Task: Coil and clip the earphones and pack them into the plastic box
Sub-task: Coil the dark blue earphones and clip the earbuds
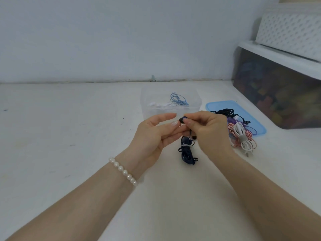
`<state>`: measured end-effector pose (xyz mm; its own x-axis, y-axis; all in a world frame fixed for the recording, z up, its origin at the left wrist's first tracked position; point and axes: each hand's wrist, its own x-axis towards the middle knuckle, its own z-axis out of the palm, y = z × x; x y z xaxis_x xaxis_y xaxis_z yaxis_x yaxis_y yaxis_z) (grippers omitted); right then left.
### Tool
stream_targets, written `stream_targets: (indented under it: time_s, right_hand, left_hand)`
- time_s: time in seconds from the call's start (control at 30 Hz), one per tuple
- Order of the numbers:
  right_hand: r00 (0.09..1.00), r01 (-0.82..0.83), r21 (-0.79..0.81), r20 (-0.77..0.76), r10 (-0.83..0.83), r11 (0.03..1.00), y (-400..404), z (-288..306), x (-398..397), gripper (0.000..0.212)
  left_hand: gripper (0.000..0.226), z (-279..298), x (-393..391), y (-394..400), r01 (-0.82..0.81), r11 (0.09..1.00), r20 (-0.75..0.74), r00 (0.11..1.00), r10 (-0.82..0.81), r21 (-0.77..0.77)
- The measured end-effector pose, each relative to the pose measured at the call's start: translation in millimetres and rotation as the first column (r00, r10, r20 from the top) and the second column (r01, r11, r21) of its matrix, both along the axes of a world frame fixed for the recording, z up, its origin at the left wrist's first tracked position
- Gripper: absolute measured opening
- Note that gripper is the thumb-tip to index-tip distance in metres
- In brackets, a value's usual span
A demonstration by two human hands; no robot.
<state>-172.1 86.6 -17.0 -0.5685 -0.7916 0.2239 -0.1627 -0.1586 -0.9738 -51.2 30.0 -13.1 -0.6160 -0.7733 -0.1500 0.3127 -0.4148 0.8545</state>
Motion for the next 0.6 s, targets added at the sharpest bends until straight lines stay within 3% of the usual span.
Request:
stream_targets:
  time_s: [0.1, 0.3, 0.43, 0.6]
  right_hand:
    - [0.981, -0.102, 0.01, 0.168, 0.099, 0.995, 6.5, 10.0, -8.0, 0.013]
    - [0.962, -0.143, 0.104, 0.249, 0.114, 0.984, 12.5, 14.7, -8.7, 0.01]
    - [0.927, -0.212, 0.14, 0.343, 0.153, 0.967, 12.7, 16.7, -7.4, 0.011]
    - [0.848, -0.315, 0.141, 0.486, 0.211, 0.939, 17.1, 21.7, -9.6, 0.012]
  left_hand:
    - [0.026, 0.2, -2.8, -3.7, -0.007, 0.999, 0.016, 1.0, 0.007, -0.036]
    - [0.013, -4.4, -8.1, -6.3, -0.029, 0.994, 0.083, 0.996, 0.038, -0.109]
    - [0.015, -6.7, -8.0, -7.6, -0.068, 0.955, 0.077, 0.993, 0.094, -0.288]
    - [0.022, -2.7, -10.1, -2.9, -0.118, 0.824, 0.032, 0.986, 0.163, -0.554]
